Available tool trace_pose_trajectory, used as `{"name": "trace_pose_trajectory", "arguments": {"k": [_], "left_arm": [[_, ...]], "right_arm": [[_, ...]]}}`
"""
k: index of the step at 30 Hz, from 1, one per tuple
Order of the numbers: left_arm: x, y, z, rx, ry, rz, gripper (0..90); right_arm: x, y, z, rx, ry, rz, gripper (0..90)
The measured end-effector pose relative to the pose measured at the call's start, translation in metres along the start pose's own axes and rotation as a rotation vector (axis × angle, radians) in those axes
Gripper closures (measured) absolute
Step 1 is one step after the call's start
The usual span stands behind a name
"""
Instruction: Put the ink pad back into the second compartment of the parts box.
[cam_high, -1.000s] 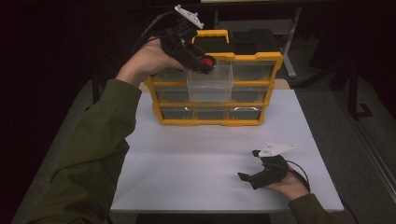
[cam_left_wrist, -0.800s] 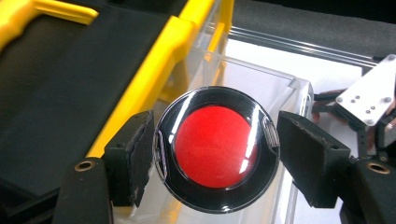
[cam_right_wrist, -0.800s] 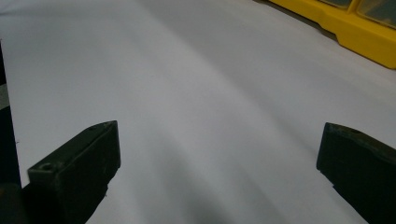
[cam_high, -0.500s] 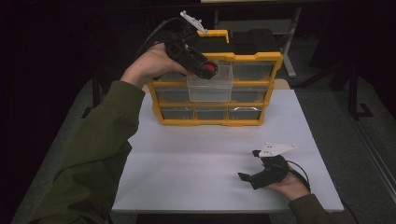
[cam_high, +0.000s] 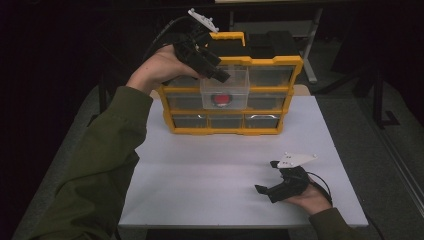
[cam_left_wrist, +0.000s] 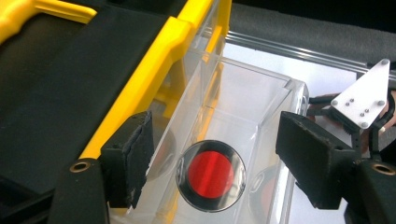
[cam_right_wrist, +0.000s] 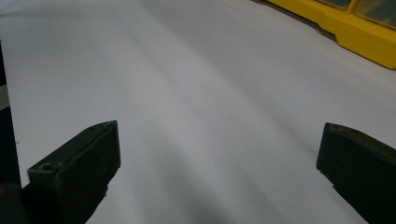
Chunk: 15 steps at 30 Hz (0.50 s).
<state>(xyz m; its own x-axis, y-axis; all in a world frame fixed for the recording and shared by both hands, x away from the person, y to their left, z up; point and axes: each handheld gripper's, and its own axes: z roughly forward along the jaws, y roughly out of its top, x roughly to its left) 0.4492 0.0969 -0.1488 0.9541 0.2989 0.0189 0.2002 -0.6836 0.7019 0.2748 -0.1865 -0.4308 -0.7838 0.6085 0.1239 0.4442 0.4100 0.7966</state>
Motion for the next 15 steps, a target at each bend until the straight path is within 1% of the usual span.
{"name": "trace_pose_trajectory", "arguments": {"k": [4, 9, 12, 15], "left_arm": [[0.0, -0.003, -0.005, -0.011, 0.003, -0.009, 26.0], [-0.001, -0.011, -0.012, -0.031, -0.014, -0.016, 25.6], [-0.001, -0.016, -0.016, -0.034, -0.01, -0.016, 24.7], [-0.001, -0.022, -0.02, -0.044, -0.008, -0.026, 23.6]], "right_arm": [[0.0, 0.0, 0.0, 0.0, 0.001, -0.002, 0.0], [0.0, -0.001, 0.0, 0.0, 0.0, 0.002, 0.0], [0.0, -0.002, 0.0, 0.001, 0.002, -0.001, 0.0], [-0.001, -0.002, -0.001, 0.0, 0.0, 0.0, 0.0]]}}
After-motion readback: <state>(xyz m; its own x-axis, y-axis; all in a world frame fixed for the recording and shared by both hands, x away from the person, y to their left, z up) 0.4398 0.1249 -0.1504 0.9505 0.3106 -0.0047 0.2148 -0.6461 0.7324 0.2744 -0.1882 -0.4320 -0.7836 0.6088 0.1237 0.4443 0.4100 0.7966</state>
